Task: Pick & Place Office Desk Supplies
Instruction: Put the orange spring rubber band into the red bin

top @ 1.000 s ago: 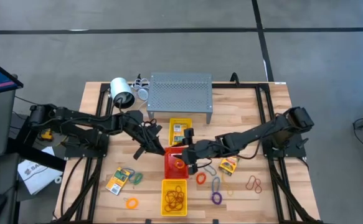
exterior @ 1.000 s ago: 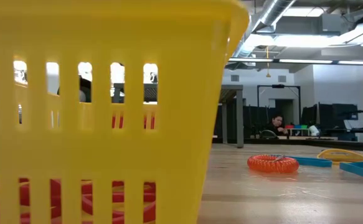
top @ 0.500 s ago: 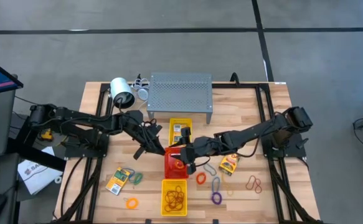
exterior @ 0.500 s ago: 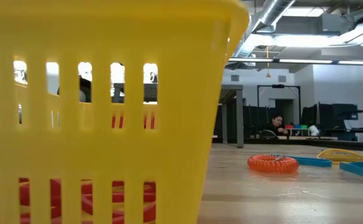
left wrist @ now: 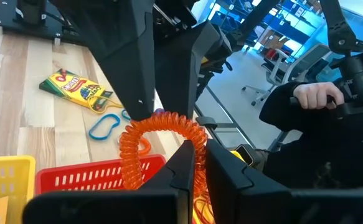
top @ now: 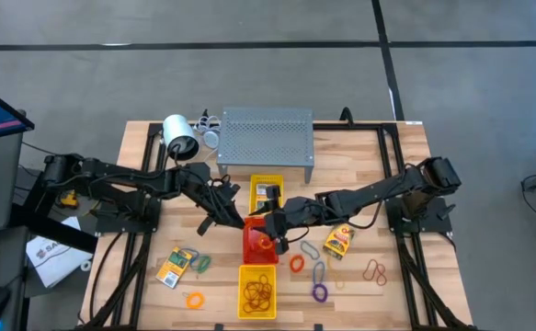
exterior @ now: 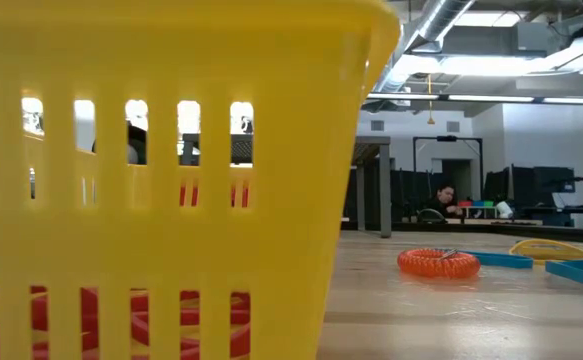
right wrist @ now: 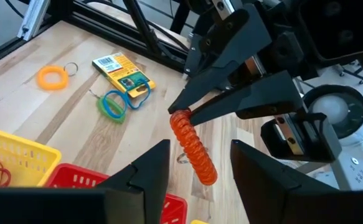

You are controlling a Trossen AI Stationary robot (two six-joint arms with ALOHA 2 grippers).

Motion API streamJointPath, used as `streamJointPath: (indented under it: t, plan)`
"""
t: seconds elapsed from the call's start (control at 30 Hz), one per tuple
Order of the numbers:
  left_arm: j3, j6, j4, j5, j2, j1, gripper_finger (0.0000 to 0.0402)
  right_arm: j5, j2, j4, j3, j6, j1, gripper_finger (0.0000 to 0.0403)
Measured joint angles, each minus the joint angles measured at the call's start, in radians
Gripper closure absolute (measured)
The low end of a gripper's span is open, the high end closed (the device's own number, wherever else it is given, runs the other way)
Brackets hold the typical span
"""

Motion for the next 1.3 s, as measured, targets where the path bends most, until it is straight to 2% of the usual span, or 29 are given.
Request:
streamJointPath:
  t: [0.33, 0.87, 1.17, 1.3]
  plan:
    - [0.0, 0.0, 0.005, 0.0, 0.0, 0.0, 0.0383, -0.001, 0.0, -0.006, 0.0, 0.0, 0.0, 0.0322]
    - [0.0, 0.0, 0.019, 0.001, 0.0, 0.0, 0.0382, -0.026, 0.0, -0.009, 0.0, 0.0, 0.0, 0.0398]
    - [0.0, 0.009, 0.02, 0.001, 0.0, 0.0, 0.0382, -0.032, 0.0, -0.008, 0.0, -0.001, 0.0, 0.0397]
    - [0.0, 0.026, 0.02, 0.001, -0.001, 0.0, 0.0382, -0.1, 0.0, -0.008, 0.0, 0.0, 0.0, 0.0384]
